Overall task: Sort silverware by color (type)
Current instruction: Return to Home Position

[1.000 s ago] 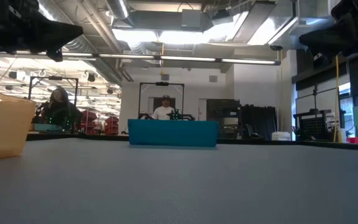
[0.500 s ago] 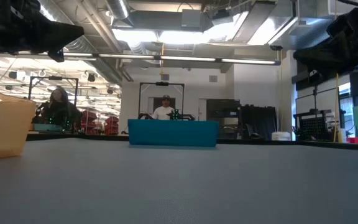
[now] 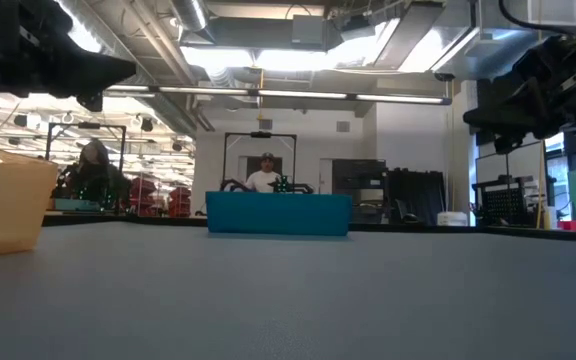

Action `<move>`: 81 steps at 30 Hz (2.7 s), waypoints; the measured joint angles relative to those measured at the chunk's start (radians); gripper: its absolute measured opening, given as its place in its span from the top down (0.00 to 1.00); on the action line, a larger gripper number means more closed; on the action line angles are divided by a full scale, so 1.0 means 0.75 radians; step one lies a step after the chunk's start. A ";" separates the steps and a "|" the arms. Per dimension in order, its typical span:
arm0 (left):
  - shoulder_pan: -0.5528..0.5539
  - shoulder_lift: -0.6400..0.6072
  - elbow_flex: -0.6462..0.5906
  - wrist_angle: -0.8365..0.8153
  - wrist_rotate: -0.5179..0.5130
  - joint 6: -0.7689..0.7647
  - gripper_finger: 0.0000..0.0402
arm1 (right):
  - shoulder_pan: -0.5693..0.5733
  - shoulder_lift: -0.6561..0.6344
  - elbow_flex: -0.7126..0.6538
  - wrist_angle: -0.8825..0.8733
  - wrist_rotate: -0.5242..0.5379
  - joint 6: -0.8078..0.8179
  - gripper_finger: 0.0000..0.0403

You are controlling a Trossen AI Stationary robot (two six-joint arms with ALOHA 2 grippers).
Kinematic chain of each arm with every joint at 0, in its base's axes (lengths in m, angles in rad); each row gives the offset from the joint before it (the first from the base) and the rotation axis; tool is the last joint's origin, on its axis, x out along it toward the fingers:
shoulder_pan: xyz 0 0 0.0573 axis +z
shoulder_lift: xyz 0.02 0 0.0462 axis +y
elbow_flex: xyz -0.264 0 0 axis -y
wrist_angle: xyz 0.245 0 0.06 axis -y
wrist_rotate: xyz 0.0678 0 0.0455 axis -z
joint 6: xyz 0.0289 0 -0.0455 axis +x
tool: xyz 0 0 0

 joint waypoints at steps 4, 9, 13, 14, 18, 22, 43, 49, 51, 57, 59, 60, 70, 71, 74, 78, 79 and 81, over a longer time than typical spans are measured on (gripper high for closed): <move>0.000 0.000 0.000 -0.052 0.000 -0.014 1.00 | 0.003 0.001 0.000 -0.001 0.006 -0.031 1.00; 0.000 0.000 0.000 -0.147 0.000 -0.038 1.00 | 0.003 0.002 0.000 -0.003 0.006 -0.032 1.00; 0.000 0.001 0.000 -0.153 0.000 -0.028 1.00 | 0.003 0.002 0.000 -0.004 0.007 -0.032 1.00; 0.000 0.001 0.000 -0.153 0.000 -0.022 1.00 | 0.003 0.002 0.000 -0.004 0.007 -0.032 1.00; 0.000 0.001 0.000 -0.153 -0.001 0.006 1.00 | 0.003 0.002 0.000 -0.004 0.007 -0.031 1.00; 0.000 0.001 0.000 -0.153 -0.001 0.006 1.00 | 0.003 0.002 0.000 -0.005 0.007 -0.025 1.00; 0.000 0.001 0.001 -0.153 -0.006 0.001 1.00 | 0.003 0.002 0.000 -0.005 0.007 -0.022 1.00; 0.000 0.001 0.001 -0.153 -0.006 0.001 1.00 | 0.003 0.002 0.000 -0.005 0.007 -0.021 1.00; 0.000 0.001 0.001 -0.153 -0.006 0.001 1.00 | 0.003 0.002 0.000 -0.005 0.007 -0.021 1.00; 0.000 0.001 0.001 -0.153 -0.006 0.001 1.00 | 0.003 0.002 0.000 -0.005 0.007 -0.022 1.00; 0.000 0.001 0.001 -0.153 -0.006 0.001 1.00 | 0.003 0.002 0.000 -0.005 0.007 -0.022 1.00; 0.000 0.001 0.001 -0.153 -0.006 0.001 1.00 | 0.003 0.002 0.000 -0.005 0.007 -0.022 1.00; 0.000 0.002 0.001 -0.153 -0.007 0.001 1.00 | 0.003 0.002 0.000 -0.005 0.007 -0.022 1.00; 0.000 0.001 0.001 -0.153 -0.006 0.001 1.00 | 0.003 0.002 0.000 -0.005 0.007 -0.022 1.00; 0.000 0.001 0.001 -0.153 -0.006 0.001 1.00 | 0.003 0.002 0.000 -0.005 0.007 -0.022 1.00; 0.000 0.001 0.001 -0.153 -0.007 0.001 1.00 | 0.003 0.002 0.000 -0.005 0.007 -0.022 1.00; 0.000 0.001 0.001 -0.153 -0.007 0.001 1.00 | 0.003 0.002 0.000 -0.005 0.007 -0.022 1.00; 0.000 0.001 0.001 -0.153 -0.006 0.001 1.00 | 0.003 0.002 0.000 -0.005 0.007 -0.022 1.00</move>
